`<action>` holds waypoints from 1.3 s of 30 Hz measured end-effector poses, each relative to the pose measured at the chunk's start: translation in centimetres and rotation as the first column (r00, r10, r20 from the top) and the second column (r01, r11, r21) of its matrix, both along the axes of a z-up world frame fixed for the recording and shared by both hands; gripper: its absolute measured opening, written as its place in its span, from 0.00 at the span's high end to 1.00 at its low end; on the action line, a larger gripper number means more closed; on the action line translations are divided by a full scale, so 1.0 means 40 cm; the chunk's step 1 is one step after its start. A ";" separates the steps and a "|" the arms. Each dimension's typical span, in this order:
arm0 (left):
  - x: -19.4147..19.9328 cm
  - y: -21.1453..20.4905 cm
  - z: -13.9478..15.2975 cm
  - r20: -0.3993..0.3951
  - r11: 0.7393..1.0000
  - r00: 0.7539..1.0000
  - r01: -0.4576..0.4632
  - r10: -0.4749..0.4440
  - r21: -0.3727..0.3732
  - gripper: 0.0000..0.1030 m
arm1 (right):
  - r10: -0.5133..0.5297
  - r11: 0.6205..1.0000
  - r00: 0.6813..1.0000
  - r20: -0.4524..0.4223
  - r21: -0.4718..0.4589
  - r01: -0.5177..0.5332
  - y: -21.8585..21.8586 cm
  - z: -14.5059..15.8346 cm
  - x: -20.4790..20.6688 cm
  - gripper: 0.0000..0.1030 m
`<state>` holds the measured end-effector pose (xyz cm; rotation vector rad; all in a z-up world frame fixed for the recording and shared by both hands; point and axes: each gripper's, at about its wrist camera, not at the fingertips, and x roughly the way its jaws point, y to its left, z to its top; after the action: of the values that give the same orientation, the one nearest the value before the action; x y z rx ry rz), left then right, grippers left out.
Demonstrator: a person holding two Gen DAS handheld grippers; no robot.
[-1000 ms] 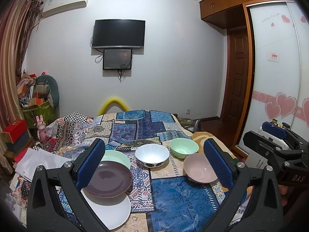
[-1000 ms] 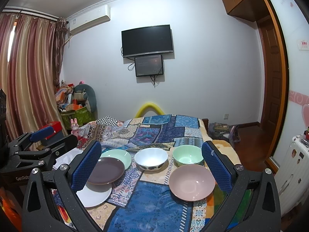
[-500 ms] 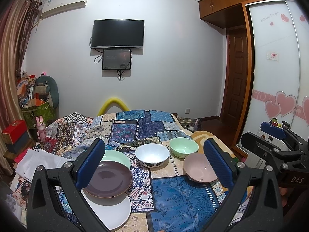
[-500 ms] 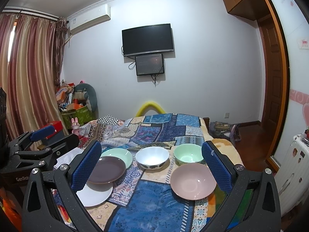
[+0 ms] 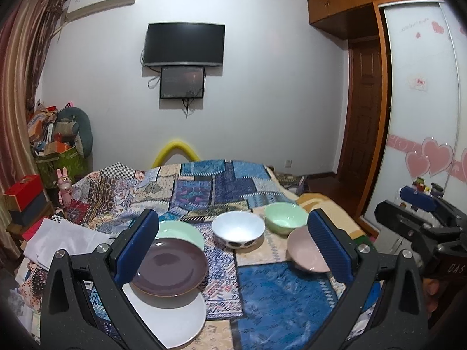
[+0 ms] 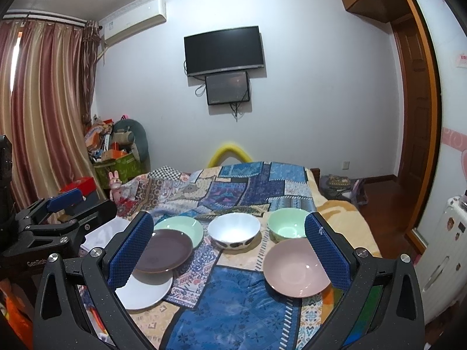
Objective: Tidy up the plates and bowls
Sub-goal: 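Move both grippers to the dark purple plate rim and close them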
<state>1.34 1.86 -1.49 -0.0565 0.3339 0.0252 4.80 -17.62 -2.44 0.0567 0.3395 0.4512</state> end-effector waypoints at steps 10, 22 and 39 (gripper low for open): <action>0.059 0.108 -0.089 -0.099 1.000 0.995 -0.027 0.026 -0.009 0.00 | 0.052 0.998 0.994 -0.099 -0.033 -0.055 0.085 -0.068 0.076 0.00; 0.167 0.320 -0.252 -0.283 0.993 0.955 -0.110 0.092 -0.048 0.00 | 0.111 0.986 0.955 -0.276 -0.086 -0.139 0.211 -0.207 0.199 0.05; 0.357 0.593 -0.478 -0.506 0.978 0.851 -0.201 0.145 -0.059 0.28 | 0.133 0.962 0.890 -0.435 -0.160 -0.222 0.379 -0.345 0.343 0.40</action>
<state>15.62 25.58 -20.60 -0.1919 0.8524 0.2048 18.52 -2.44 -16.24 -0.0823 0.8230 0.5845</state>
